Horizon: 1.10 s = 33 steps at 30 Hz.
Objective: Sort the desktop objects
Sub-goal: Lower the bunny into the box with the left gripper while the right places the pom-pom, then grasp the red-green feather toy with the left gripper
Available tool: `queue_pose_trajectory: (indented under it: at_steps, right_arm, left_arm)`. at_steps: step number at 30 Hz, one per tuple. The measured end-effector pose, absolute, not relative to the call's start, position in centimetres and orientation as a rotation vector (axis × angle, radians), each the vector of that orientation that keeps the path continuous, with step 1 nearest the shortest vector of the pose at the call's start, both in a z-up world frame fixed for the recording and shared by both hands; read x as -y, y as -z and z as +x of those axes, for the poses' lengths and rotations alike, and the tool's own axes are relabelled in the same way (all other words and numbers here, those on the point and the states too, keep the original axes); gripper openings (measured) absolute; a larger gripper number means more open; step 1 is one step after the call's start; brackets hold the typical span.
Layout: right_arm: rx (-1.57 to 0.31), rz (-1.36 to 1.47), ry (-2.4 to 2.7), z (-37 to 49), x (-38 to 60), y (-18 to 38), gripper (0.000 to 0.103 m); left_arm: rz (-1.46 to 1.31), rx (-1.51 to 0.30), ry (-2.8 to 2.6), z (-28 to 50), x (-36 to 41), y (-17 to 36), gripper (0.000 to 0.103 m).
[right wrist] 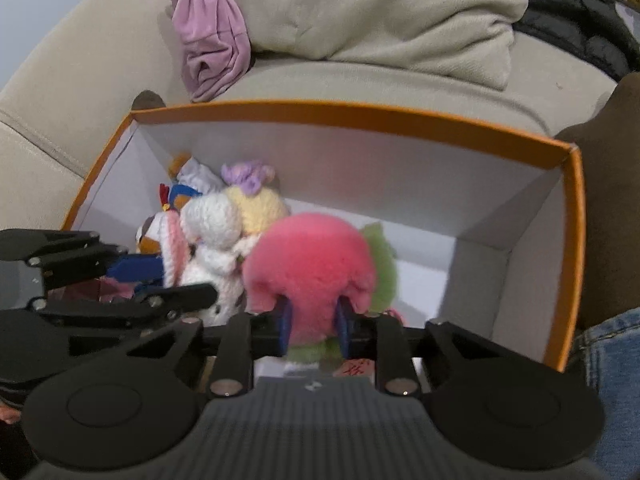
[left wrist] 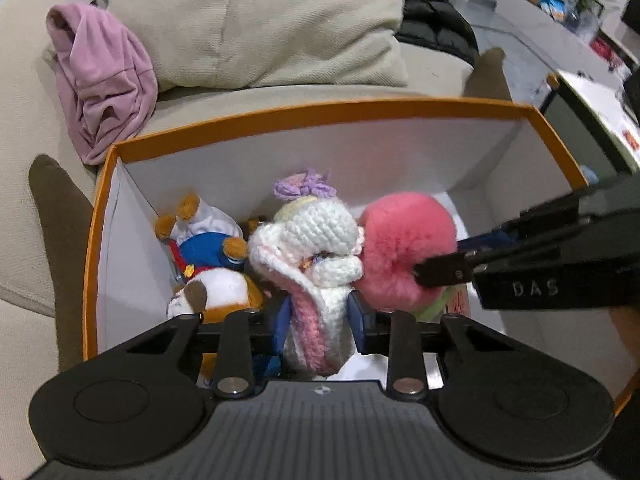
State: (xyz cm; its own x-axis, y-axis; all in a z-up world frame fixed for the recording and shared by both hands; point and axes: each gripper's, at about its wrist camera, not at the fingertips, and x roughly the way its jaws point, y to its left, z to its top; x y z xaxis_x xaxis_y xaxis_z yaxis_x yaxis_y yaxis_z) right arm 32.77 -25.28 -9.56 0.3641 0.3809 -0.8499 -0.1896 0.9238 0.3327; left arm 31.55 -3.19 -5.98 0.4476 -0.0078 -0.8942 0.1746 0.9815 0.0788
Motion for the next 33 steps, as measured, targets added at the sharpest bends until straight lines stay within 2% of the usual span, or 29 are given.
queue_pose_trajectory:
  at_steps: [9,14,22,24,28,30,32,33]
  right_arm:
    - [-1.101,0.172,-0.348,34.1,24.8,9.9,0.022]
    - [-1.025,0.115,-0.334,32.7,25.3,8.3,0.037]
    - [-0.764,0.156,-0.362,25.1,27.5,2.9,0.039]
    - [-0.693,0.165,-0.358,22.1,28.0,1.9,0.047]
    - [-0.617,0.166,-0.346,16.2,28.9,1.0,0.055]
    - [-0.629,0.182,-0.329,13.6,29.6,1.4,0.058]
    - [-0.663,0.19,-0.303,11.7,30.0,2.2,0.058]
    - [-0.681,0.195,-0.287,10.8,30.2,2.7,0.058]
  left_arm:
    - [0.144,-1.089,0.1,31.4,3.1,5.9,0.036]
    - [0.116,-1.031,0.1,30.0,3.0,4.1,0.036]
    - [0.086,-0.841,0.157,22.6,4.0,-2.2,0.037]
    - [0.087,-0.819,0.173,20.1,4.4,-3.1,0.038]
    - [0.077,-0.802,0.213,15.9,5.3,-3.5,0.038]
    - [0.064,-0.81,0.238,13.9,5.8,-3.0,0.039]
    - [0.054,-0.826,0.251,12.7,6.0,-2.1,0.053]
    - [0.048,-0.835,0.252,12.2,6.1,-1.4,0.054]
